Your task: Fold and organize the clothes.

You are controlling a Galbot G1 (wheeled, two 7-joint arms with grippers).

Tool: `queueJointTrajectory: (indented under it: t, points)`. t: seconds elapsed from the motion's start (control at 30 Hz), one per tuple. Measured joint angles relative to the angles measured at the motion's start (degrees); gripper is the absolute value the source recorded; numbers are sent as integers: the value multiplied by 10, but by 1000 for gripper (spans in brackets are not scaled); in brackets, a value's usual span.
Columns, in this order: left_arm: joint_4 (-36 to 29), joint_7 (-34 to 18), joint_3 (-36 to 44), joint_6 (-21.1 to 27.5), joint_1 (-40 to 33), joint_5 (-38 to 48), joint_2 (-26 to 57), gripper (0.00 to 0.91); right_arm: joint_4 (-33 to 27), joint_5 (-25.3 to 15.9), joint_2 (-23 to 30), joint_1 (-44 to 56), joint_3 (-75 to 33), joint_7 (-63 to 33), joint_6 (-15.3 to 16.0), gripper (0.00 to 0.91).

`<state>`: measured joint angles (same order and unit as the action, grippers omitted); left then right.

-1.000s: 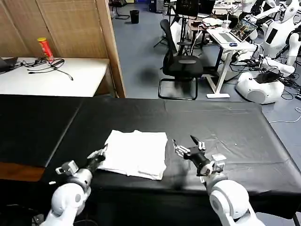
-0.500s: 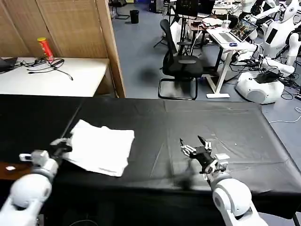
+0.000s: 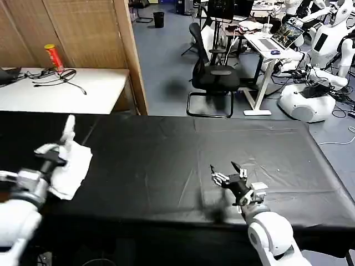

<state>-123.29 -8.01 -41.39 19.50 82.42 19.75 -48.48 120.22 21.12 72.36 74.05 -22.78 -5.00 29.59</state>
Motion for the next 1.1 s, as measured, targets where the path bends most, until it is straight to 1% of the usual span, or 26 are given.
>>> queueJointTrajectory:
  t: [0.03,0.07,0.1,0.13,0.2,0.3,0.43,0.5,0.67,0.87,1.1]
  points:
    - [-5,-3,22,-4,-3,-6,-13,0,-2,0,1,1,1,0,-1,878]
    - [-8,-9,47,-7,-7,-16,-26,39,-2,2,2,2,3,0,-1,878]
    - [-8,-11,77,-10,-12,-29,-43,507,-2,4,2,3,4,1,-1,878]
    - [-8,-12,104,-14,-17,-39,-58,878,-3,7,2,4,6,1,-1,878]
    - [2,-12,158,-22,-26,-53,-92,878,-3,19,1,4,11,2,1,878]
    - [15,-11,223,-17,-32,-54,-139,878,-8,40,-3,0,18,2,7,878]
    - [14,4,266,-20,-38,-37,-178,878,-17,68,-6,-10,32,-3,22,878]
    - [10,11,271,-27,-40,-28,-184,878,-24,86,-3,-18,43,-8,29,878]
    - [2,14,264,-43,-48,-29,-182,878,-48,111,9,-48,85,-14,44,878]
    - [6,19,238,-67,-48,-60,-162,878,-90,111,30,-98,156,-12,49,878]
    - [9,26,206,-73,-38,-65,-139,878,-153,104,57,-157,225,-14,53,878]
